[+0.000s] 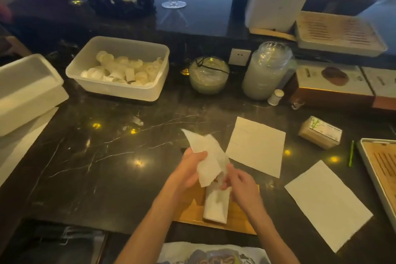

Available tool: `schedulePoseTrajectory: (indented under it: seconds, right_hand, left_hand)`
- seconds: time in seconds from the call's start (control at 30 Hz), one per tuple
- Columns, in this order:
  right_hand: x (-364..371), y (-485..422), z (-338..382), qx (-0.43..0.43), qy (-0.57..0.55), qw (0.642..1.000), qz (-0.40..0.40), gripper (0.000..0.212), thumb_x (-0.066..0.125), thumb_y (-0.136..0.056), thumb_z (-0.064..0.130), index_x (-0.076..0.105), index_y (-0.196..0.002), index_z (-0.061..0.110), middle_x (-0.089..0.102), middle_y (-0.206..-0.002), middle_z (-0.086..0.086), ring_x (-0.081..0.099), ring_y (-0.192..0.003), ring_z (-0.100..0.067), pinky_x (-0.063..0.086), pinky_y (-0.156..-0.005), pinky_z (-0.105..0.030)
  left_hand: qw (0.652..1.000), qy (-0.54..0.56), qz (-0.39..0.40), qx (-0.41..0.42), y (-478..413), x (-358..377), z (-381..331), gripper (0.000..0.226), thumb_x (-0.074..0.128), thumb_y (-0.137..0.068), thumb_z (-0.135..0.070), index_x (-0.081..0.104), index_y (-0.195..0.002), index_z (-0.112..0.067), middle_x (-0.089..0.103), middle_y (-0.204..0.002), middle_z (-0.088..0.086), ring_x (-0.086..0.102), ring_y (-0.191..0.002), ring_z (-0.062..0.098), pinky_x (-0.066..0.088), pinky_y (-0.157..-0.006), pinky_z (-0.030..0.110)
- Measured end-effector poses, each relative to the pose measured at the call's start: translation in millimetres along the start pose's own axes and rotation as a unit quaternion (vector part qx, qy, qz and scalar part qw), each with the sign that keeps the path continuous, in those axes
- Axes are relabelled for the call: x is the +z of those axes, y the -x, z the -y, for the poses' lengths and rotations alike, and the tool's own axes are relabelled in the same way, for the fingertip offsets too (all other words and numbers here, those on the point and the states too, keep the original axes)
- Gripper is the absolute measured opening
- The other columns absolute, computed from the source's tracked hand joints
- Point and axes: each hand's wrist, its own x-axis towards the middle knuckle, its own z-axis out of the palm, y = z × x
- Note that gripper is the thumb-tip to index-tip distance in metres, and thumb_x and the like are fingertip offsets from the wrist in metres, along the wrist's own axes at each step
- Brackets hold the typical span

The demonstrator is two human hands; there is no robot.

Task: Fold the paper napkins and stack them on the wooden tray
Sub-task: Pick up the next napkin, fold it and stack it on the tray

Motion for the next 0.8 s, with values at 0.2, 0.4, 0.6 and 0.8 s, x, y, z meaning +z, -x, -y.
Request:
schedulePoseTrajectory:
  seconds: [0.2, 0.4, 0.6, 0.8]
  right_hand:
    - [-56, -17, -14, 0.052, -0.031, 0.998, 0.024, 0.068, 0.040, -0.081, 0.084, 0.049, -0.134, 0.043, 0.051, -0.134, 0.020, 0.055, -0.119, -0.011, 0.050, -0.100, -0.044]
    - [-64, -33, 0, 0.043, -0.294, 0.947, 0.124, 0.032, 0.066, -0.094, 0.036, 0.070, -0.123, 0.022, 0.072, -0.123, -0.007, 0.072, -0.110, -0.026, 0.061, -0.089, -0.045]
    - [-77, -35, -7, 0.049, -0.336, 0.936, 0.096, 0.050, 0.075, -0.085, 0.030, 0.059, -0.132, 0.021, 0.072, -0.123, -0.006, 0.072, -0.110, -0.027, 0.061, -0.089, -0.049]
    - [-88, -31, -8, 0.033, -0.275, 0.958, 0.079, 0.035, 0.074, -0.086, 0.032, 0.069, -0.118, 0.020, 0.077, -0.112, -0.002, 0.076, -0.102, -0.019, 0.063, -0.078, -0.036]
  left_hand:
    - [0.969, -0.114, 0.218, 0.026, 35, 3, -33, 0.034, 0.067, -0.093, -0.017, 0.063, -0.125, -0.025, 0.068, -0.124, 0.007, 0.066, -0.119, 0.028, 0.055, -0.097, 0.048]
    - [0.969, -0.149, 0.194, 0.036, 45, 5, -45, 0.034, 0.062, -0.097, -0.020, 0.060, -0.131, -0.020, 0.066, -0.131, 0.011, 0.064, -0.122, 0.031, 0.054, -0.099, 0.051]
    - [0.963, -0.244, 0.101, 0.063, 44, -9, -38, 0.024, 0.054, -0.103, -0.024, 0.062, -0.126, -0.025, 0.072, -0.123, 0.000, 0.069, -0.114, 0.020, 0.056, -0.098, 0.047]
    - [0.957, -0.271, 0.064, 0.086, 39, -12, -36, 0.017, 0.056, -0.102, -0.025, 0.066, -0.116, -0.025, 0.077, -0.109, -0.004, 0.074, -0.104, 0.017, 0.063, -0.082, 0.038]
